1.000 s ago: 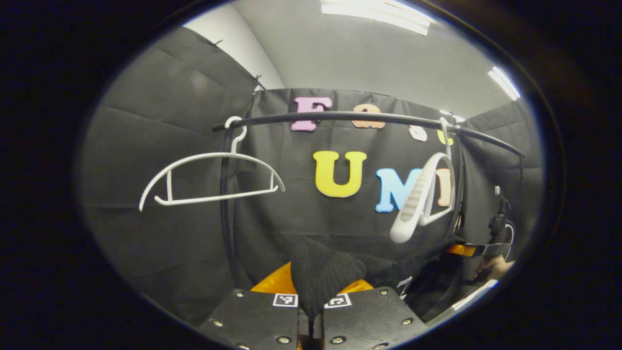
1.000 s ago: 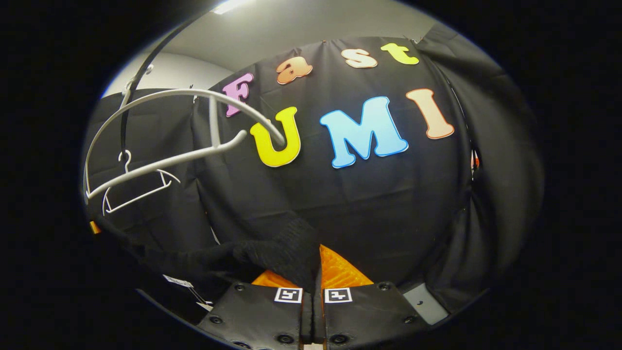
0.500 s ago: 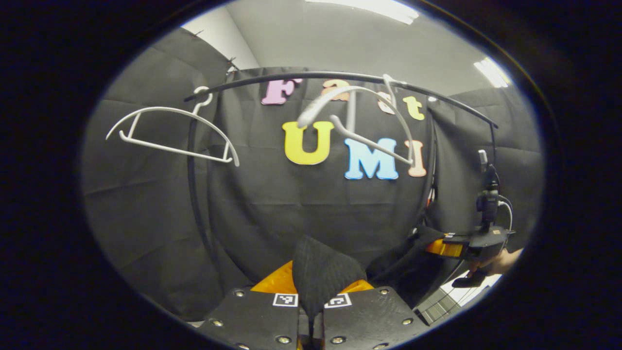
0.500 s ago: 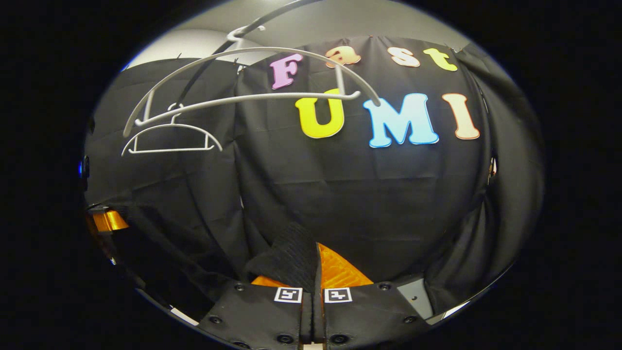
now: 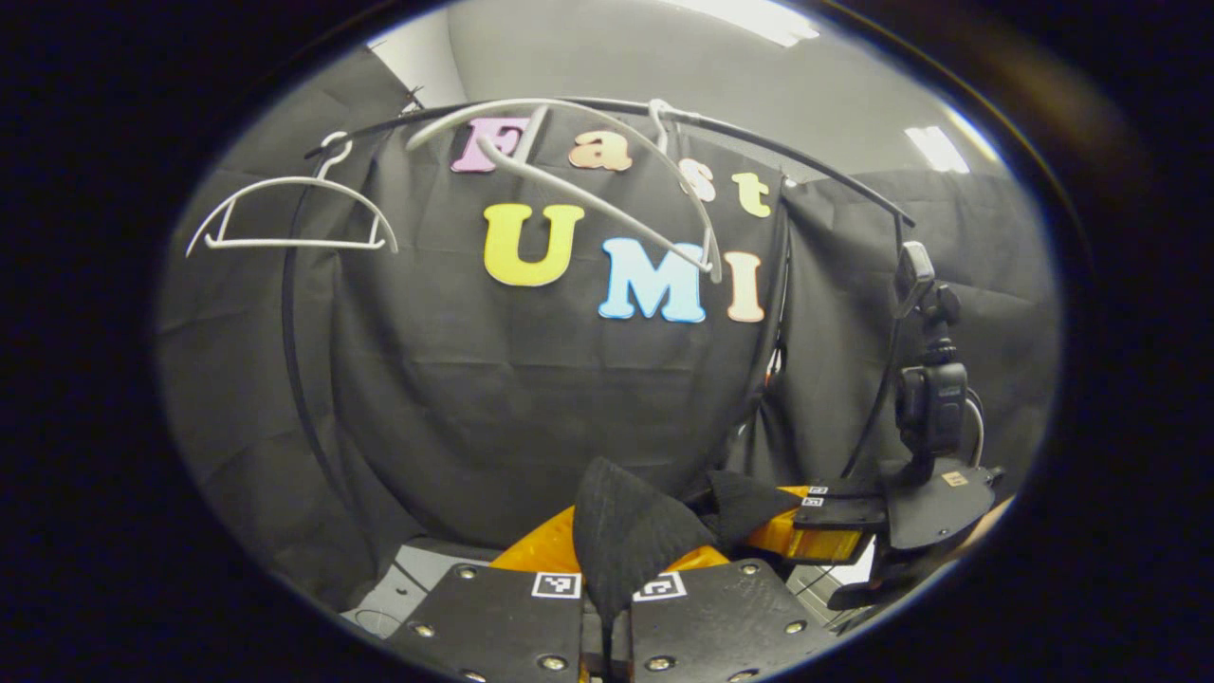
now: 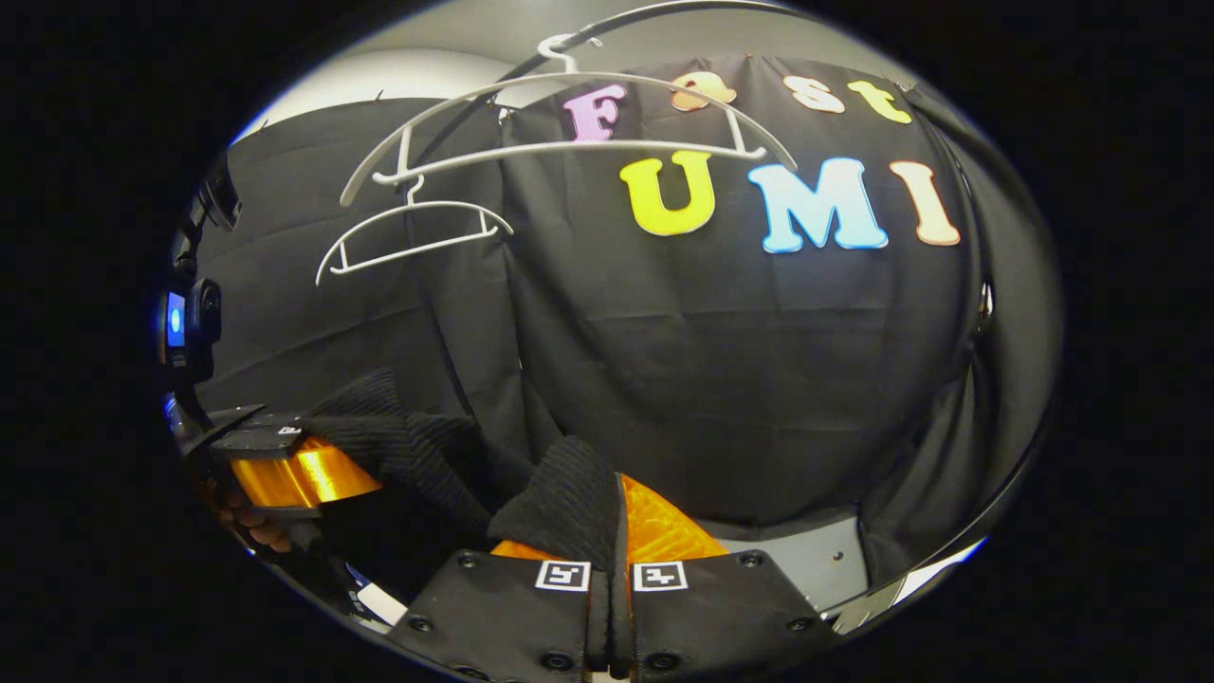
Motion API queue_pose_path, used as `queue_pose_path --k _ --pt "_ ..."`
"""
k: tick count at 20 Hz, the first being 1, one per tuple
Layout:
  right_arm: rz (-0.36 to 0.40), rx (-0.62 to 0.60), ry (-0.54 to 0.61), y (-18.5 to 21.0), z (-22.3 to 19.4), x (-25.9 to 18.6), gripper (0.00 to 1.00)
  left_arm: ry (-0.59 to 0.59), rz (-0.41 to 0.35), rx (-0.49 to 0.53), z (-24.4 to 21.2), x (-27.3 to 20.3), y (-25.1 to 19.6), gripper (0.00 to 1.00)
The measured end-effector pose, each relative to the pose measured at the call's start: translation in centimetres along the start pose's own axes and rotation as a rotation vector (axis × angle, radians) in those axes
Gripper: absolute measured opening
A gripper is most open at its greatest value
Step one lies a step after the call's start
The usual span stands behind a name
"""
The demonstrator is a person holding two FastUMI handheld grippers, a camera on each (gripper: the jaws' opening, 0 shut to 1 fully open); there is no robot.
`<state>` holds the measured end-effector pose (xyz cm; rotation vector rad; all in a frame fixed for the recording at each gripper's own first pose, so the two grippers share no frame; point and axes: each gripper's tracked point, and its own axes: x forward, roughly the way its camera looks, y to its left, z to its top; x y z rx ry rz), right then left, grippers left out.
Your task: Grasp the clothes on the hanger with both hands and then place them into the laundry hamper below.
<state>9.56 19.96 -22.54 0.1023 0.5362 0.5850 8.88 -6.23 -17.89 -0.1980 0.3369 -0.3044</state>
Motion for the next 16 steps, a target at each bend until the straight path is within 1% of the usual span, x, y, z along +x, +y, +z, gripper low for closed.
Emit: queue_pose_path --k 3,5,10,12,13,14,16 --pt "-0.035 0.032 0.081 -1.5 -4.3 0.4 0.03 0.070 0.011 -0.031 -4.4 2.2 0.3 0.05" --pt "-0.050 0.015 0.118 -1.6 -6.6 0.7 0.03 0.113 0.028 -0.035 -7.2 3.1 0.0 0.05" --pt "-0.086 -0.029 0.203 -1.9 -11.0 2.2 0.03 0.206 0.104 -0.013 -13.1 5.3 0.3 0.06" --pt "-0.107 -0.039 0.242 -2.1 -12.7 2.8 0.03 0.247 0.139 -0.005 -15.8 6.2 1.4 0.06" --pt "-0.117 -0.046 0.263 -2.4 -13.6 3.1 0.05 0.276 0.159 0.001 -17.3 6.4 2.0 0.06" --pt "-0.125 -0.050 0.284 -2.3 -14.6 3.2 0.05 0.303 0.178 0.007 -18.5 6.5 2.6 0.06" --pt "-0.150 -0.054 0.338 -2.6 -16.6 3.3 0.05 0.349 0.216 0.021 -20.0 6.6 3.8 0.06"
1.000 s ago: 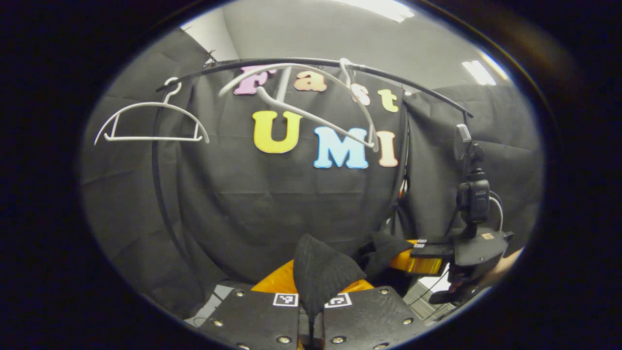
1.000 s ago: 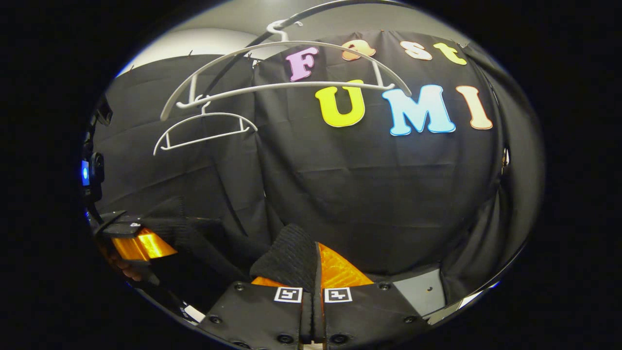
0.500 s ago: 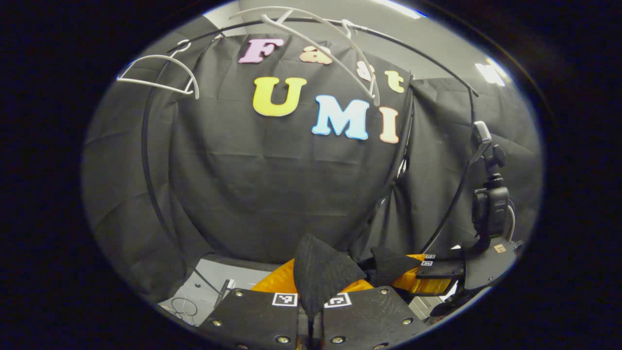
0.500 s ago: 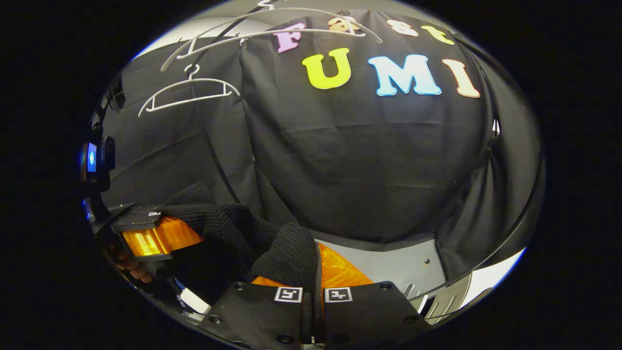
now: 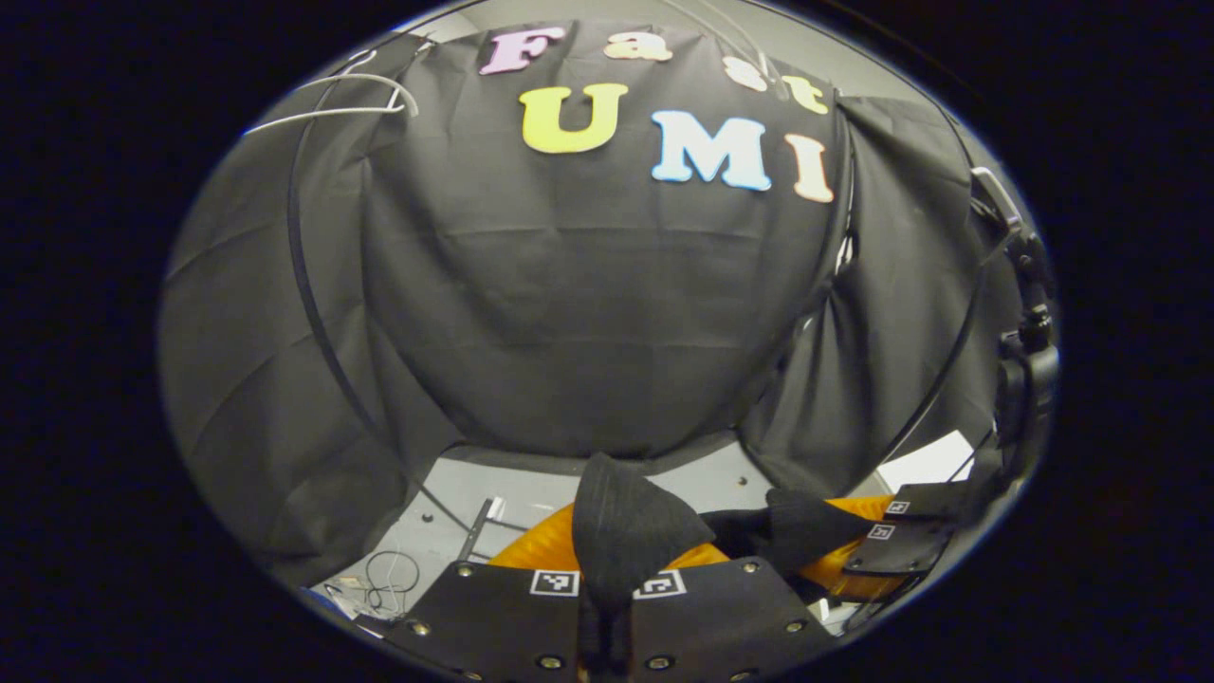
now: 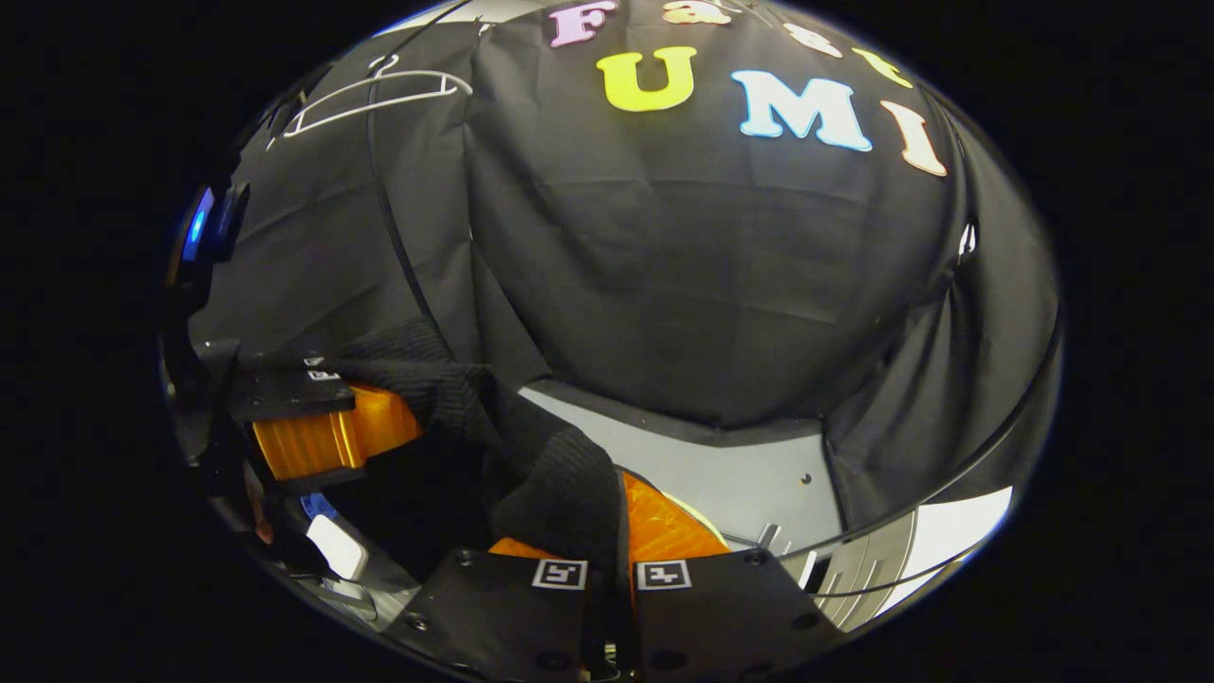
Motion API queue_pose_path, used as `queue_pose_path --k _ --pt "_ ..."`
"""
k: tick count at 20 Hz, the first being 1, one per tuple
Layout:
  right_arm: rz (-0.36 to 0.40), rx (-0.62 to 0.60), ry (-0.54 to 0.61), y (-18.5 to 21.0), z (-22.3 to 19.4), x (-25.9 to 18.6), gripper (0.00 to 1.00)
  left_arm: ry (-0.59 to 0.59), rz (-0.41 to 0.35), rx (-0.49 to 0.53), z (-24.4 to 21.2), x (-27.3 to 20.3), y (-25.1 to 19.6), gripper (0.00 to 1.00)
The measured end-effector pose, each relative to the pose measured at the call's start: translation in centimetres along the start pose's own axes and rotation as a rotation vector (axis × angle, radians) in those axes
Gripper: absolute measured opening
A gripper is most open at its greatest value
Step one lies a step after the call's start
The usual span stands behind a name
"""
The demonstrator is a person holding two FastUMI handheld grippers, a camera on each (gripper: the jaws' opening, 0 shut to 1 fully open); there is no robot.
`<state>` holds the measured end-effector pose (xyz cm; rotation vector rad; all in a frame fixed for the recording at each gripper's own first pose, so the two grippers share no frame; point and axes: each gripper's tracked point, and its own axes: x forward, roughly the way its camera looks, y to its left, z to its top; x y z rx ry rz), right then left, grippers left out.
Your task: Grasp the clothes on the hanger with both hands and then place them into the laundry hamper below.
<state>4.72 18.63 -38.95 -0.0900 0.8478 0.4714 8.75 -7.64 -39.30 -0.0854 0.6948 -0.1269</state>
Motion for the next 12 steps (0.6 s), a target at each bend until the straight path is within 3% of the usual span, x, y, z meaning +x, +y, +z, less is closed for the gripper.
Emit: queue_pose_path --k 6,7,9,10,12 --pt "-0.035 0.020 0.119 -0.1 -3.7 0.3 0.07 0.140 0.027 0.016 -4.9 1.9 1.4 0.10" --pt "-0.045 0.014 0.131 -0.3 -3.9 0.3 0.17 0.165 0.025 0.019 -5.6 1.9 1.5 0.11" --pt "-0.052 0.007 0.178 -0.4 -4.7 0.2 0.24 0.202 0.011 0.026 -7.0 1.9 1.6 0.11" --pt "-0.046 0.014 0.185 -0.1 -5.1 0.3 0.25 0.212 -0.003 0.025 -7.1 1.0 1.4 0.17" --pt "-0.047 0.011 0.175 0.1 -5.6 0.3 0.30 0.200 -0.016 0.027 -6.6 1.0 1.1 0.39"
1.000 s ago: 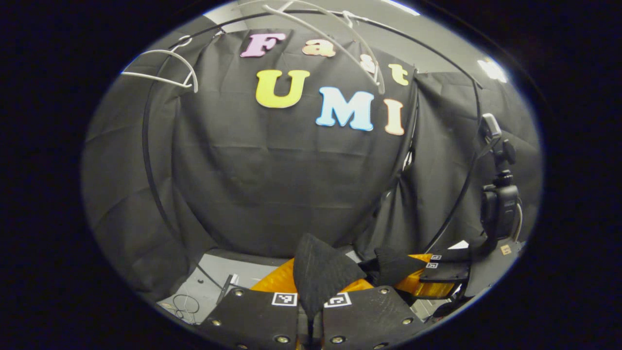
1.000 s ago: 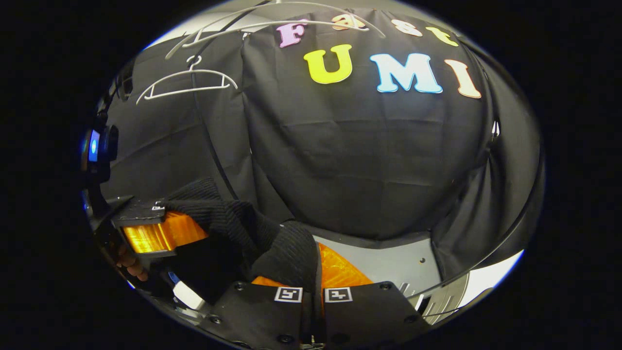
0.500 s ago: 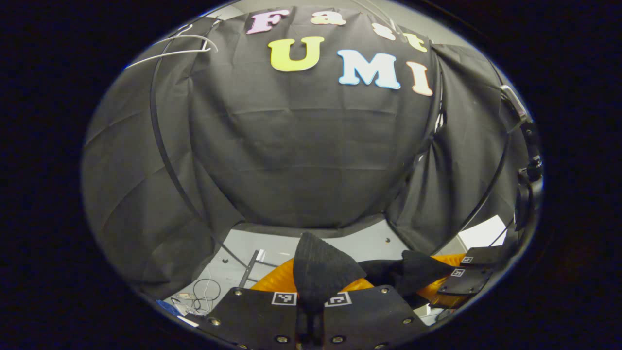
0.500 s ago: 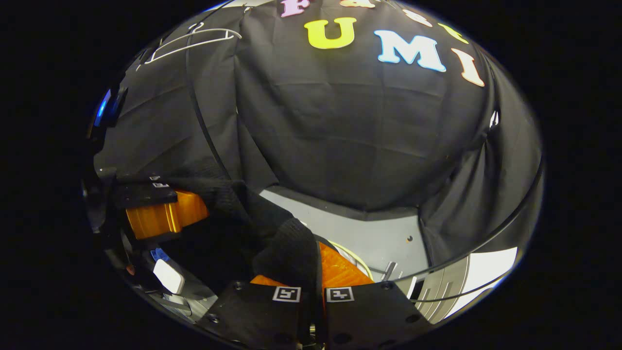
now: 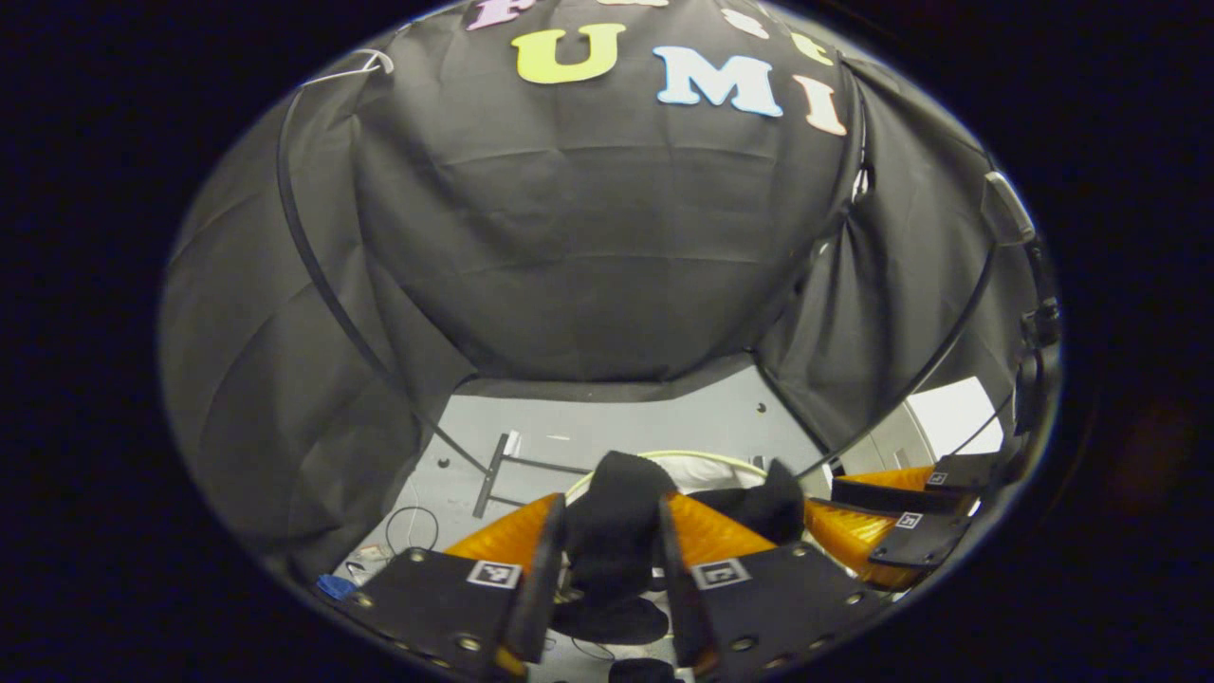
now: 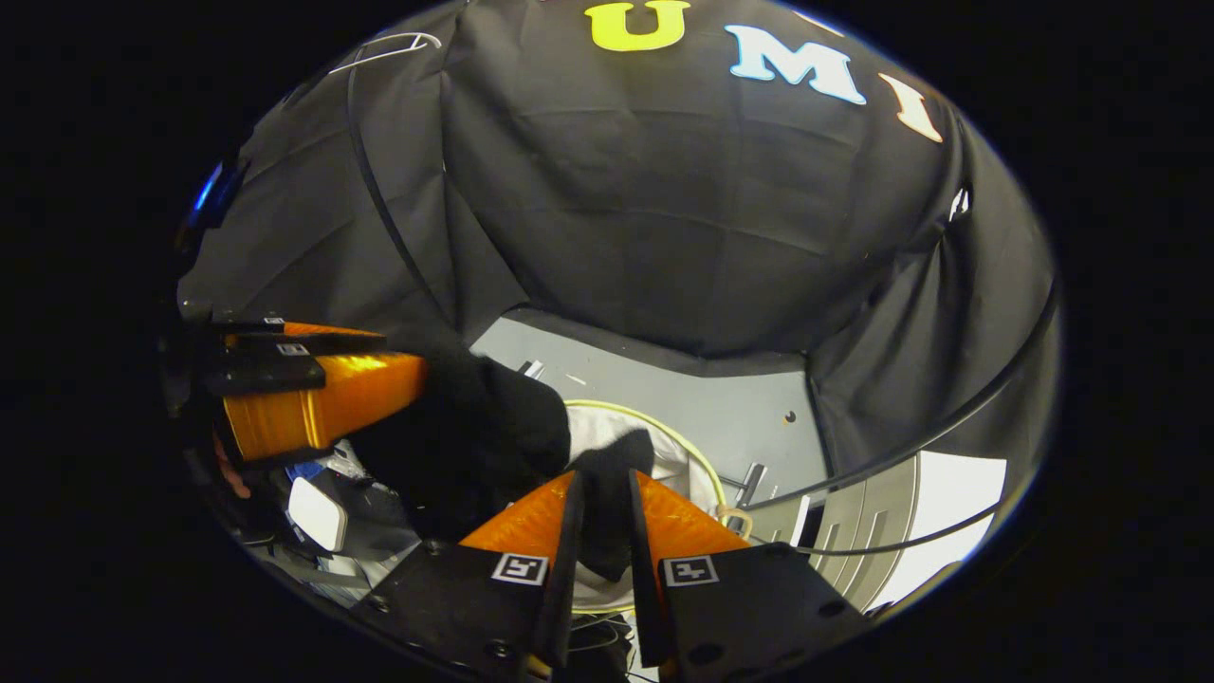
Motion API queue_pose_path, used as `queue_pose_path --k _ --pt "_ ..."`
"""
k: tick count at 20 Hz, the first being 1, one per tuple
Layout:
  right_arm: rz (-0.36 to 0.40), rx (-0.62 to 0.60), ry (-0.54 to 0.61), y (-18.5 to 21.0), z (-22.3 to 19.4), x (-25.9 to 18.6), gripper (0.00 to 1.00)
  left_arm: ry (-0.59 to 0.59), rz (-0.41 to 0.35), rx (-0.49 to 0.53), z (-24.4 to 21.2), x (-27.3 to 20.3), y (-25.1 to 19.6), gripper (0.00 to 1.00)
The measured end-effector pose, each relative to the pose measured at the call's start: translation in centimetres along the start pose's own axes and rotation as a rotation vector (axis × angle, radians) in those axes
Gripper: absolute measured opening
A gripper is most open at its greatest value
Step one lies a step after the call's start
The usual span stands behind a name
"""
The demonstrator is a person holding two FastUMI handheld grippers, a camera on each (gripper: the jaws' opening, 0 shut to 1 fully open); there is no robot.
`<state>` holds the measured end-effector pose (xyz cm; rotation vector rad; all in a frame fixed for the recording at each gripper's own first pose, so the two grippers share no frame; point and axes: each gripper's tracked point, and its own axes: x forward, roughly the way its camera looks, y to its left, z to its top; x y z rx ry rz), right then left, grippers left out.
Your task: Grasp the clothes on the hanger with both hands and then place them into the laundry hamper below.
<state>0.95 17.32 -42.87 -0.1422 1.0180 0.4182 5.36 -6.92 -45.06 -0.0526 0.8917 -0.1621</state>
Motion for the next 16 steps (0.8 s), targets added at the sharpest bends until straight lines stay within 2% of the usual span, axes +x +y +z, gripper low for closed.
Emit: queue_pose_path --k 1,3,5,9,10,16 --pt "-0.008 -0.009 -0.002 -0.1 0.2 -0.1 0.31 -0.009 0.004 0.004 0.0 0.0 0.2 0.50" --pt "0.009 -0.010 -0.018 0.6 0.1 -0.7 0.65 -0.019 0.023 0.017 -0.1 -0.2 0.8 0.72" --pt "-0.006 0.003 -0.029 0.4 0.6 -1.7 0.98 -0.043 0.032 0.022 0.3 -0.7 1.2 0.94" --pt "-0.046 0.024 -0.091 0.1 1.4 -4.1 0.94 -0.112 0.036 0.063 1.5 -3.3 1.9 0.94" --pt "-0.058 0.024 -0.118 0.0 2.0 -5.1 0.96 -0.141 0.037 0.080 2.1 -4.5 2.1 0.94" --pt "-0.142 0.021 -0.343 -1.3 6.8 -13.8 0.97 -0.319 0.021 0.110 7.3 -12.2 2.0 0.94"
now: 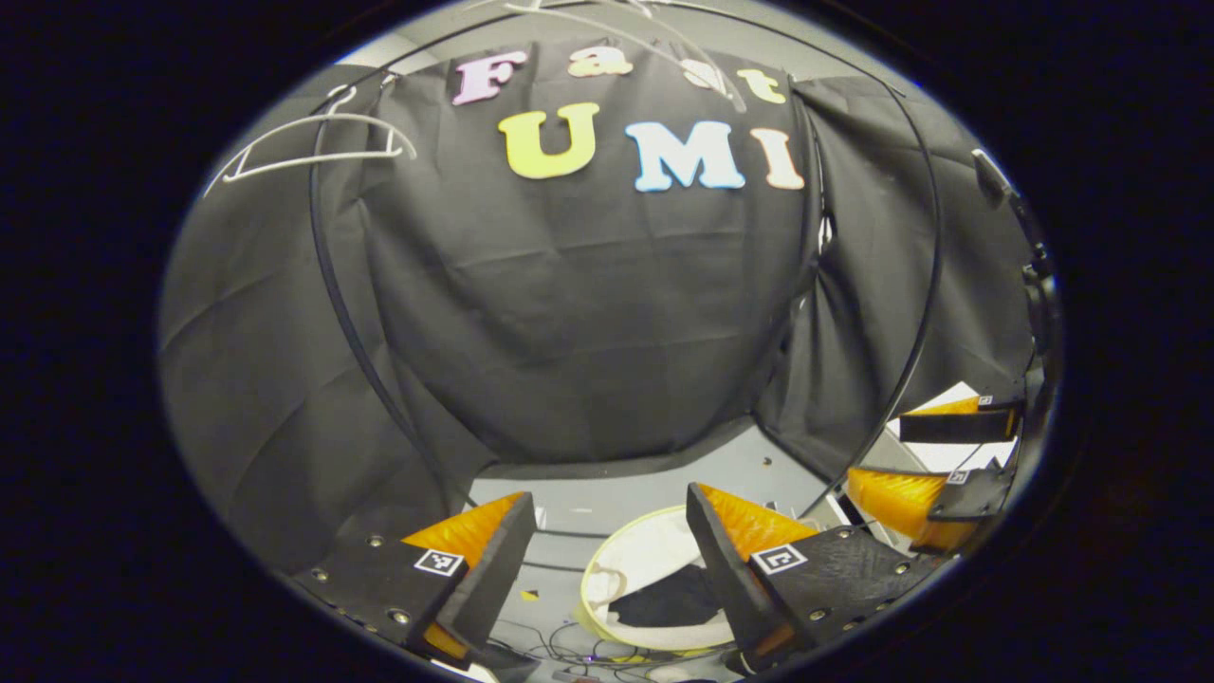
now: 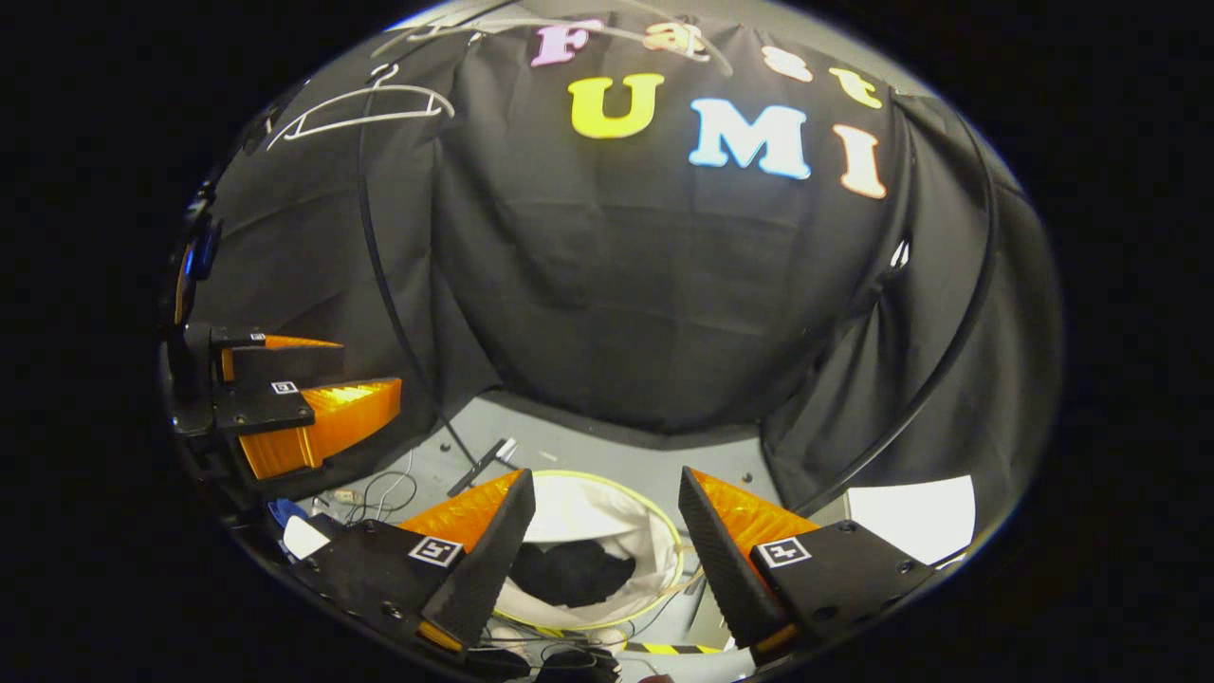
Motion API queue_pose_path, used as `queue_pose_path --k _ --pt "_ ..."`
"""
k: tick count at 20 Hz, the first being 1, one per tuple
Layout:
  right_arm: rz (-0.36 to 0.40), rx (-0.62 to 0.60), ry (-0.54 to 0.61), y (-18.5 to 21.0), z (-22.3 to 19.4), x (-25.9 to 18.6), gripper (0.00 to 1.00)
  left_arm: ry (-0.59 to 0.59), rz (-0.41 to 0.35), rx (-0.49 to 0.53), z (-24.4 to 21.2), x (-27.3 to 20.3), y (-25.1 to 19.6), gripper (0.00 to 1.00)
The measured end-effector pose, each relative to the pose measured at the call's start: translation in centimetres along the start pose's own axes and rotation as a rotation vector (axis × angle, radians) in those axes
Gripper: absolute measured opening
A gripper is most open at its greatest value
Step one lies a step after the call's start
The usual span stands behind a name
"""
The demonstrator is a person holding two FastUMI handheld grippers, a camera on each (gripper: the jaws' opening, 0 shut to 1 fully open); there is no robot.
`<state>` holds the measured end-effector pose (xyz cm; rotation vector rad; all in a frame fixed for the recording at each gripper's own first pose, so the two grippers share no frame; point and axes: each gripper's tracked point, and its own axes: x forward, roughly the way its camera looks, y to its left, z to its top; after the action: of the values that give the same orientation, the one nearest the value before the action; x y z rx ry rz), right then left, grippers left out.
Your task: Grasp the clothes on the hanger with both hands and then place them into the laundry hamper below.
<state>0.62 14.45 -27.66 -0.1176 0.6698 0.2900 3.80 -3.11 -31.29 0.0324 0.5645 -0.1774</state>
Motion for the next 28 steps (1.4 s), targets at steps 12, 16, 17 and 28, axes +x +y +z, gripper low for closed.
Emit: queue_pose_path --k 12,16,17,28 --pt "-0.131 0.017 -0.367 -12.1 10.4 -16.6 0.97 -0.323 0.060 -0.042 15.8 -13.9 -2.2 0.94" --pt "-0.138 0.001 -0.441 -14.6 10.4 -21.3 0.97 -0.411 0.082 -0.031 19.9 -20.1 -3.7 0.94" --pt "-0.133 0.001 -0.455 -14.9 10.4 -22.2 0.97 -0.423 0.091 -0.039 20.5 -21.2 -3.9 0.94" --pt "-0.234 0.095 -0.611 -16.8 12.5 -28.5 0.97 -0.510 0.174 0.017 21.9 -28.4 -1.3 0.92"
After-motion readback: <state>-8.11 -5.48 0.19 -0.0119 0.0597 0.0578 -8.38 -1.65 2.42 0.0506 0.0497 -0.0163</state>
